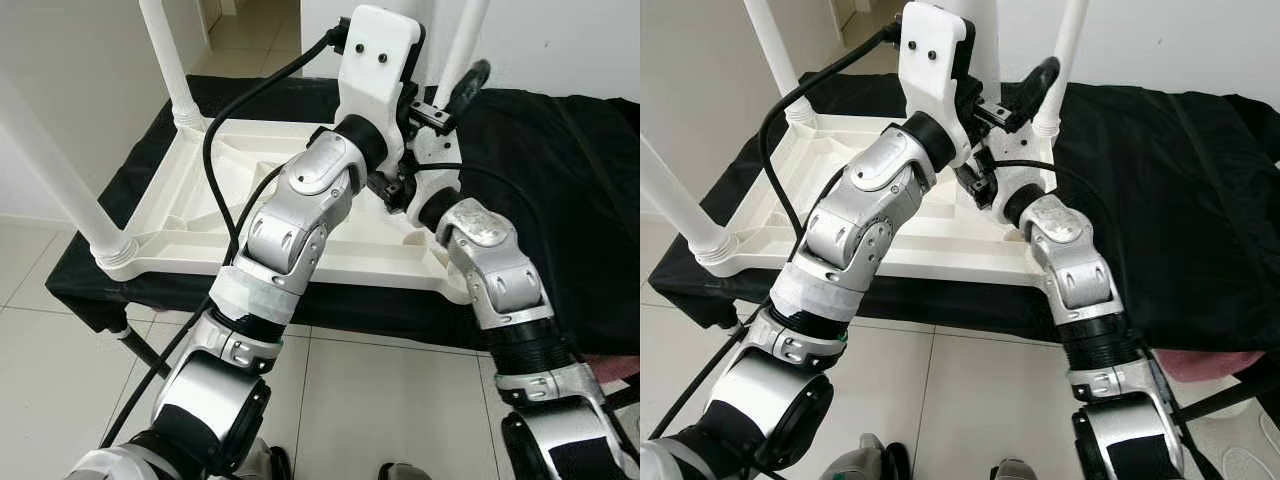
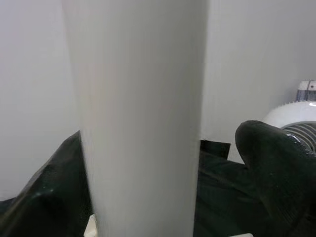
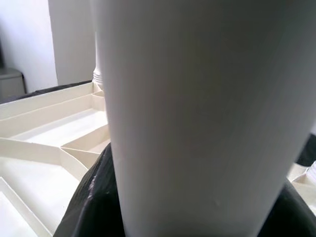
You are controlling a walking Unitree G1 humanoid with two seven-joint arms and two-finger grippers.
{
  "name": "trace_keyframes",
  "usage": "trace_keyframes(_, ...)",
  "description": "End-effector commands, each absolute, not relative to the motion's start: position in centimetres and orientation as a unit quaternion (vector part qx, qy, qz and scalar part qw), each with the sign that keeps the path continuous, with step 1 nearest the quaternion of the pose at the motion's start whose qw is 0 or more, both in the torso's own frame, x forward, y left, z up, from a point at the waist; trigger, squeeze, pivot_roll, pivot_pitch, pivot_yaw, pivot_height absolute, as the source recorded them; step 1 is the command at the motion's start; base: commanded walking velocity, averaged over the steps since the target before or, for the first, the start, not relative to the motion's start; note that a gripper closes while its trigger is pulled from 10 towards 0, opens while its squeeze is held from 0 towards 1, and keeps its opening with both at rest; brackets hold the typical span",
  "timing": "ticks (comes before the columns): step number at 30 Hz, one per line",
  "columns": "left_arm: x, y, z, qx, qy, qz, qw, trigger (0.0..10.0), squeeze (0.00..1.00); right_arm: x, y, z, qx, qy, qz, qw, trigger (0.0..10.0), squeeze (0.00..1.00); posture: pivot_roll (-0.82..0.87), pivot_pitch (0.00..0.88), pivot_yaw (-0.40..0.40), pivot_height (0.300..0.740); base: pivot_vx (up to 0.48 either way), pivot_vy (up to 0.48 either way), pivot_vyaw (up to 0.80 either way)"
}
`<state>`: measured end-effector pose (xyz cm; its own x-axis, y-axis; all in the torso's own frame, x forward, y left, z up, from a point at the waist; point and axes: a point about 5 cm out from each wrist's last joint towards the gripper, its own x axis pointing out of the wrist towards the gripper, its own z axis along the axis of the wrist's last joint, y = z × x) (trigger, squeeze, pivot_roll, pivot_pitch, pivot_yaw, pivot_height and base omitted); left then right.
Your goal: Building children table
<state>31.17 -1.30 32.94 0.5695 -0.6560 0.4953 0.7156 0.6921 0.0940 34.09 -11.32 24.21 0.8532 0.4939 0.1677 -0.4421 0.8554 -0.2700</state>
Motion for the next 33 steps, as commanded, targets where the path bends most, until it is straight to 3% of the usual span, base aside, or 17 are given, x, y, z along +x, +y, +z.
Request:
trace_keyframes(1, 30.7, -1.2, 33.2, -0.051, -0.264, -0.422, 0.866, 10.0, 0.0, 33.9, -11.3, 24.3, -0.095, -0.119, 0.238, 0.959, 10.0, 0.0, -0.1, 0.084, 0.051, 0.74, 0.0, 0.0, 0.0)
trace_keyframes(9, 31.3, 0.6, 33.5, -0.07, -0.264, -0.4, 0.875, 10.0, 0.0, 33.9, -11.1, 23.7, -0.041, -0.115, 0.201, 0.972, 10.0, 0.0, -0.1, 0.095, 0.042, 0.74, 0.0, 0.0, 0.0)
trace_keyframes(19, 32.0, 3.2, 32.5, -0.066, -0.255, -0.36, 0.895, 10.0, 0.0, 34.7, -14.3, 23.6, 0.043, -0.118, 0.072, 0.989, 10.0, 0.0, -0.08, 0.092, 0.038, 0.74, 0.0, 0.0, 0.0)
trace_keyframes(24, 32.8, 5.1, 30.7, -0.09, -0.22, -0.315, 0.919, 10.0, 0.0, 34.8, -15.9, 23.2, 0.062, -0.121, 0.015, 0.991, 10.0, 0.0, -0.08, 0.078, 0.039, 0.74, 0.0, 0.0, 0.0)
trace_keyframes(31, 33.2, 5.9, 29.4, -0.095, -0.2, -0.287, 0.932, 10.0, 0.0, 34.8, -16.0, 23.0, 0.059, -0.119, 0.01, 0.991, 10.0, 0.0, -0.07, 0.073, 0.037, 0.74, 0.0, 0.0, 0.0)
trace_keyframes(33, 33.7, 6.6, 27.2, -0.109, -0.155, -0.259, 0.947, 10.0, 0.0, 34.9, -15.9, 22.7, 0.062, -0.114, 0.009, 0.992, 10.0, 0.0, -0.05, 0.056, 0.022, 0.74, 0.0, 0.0, 0.0)
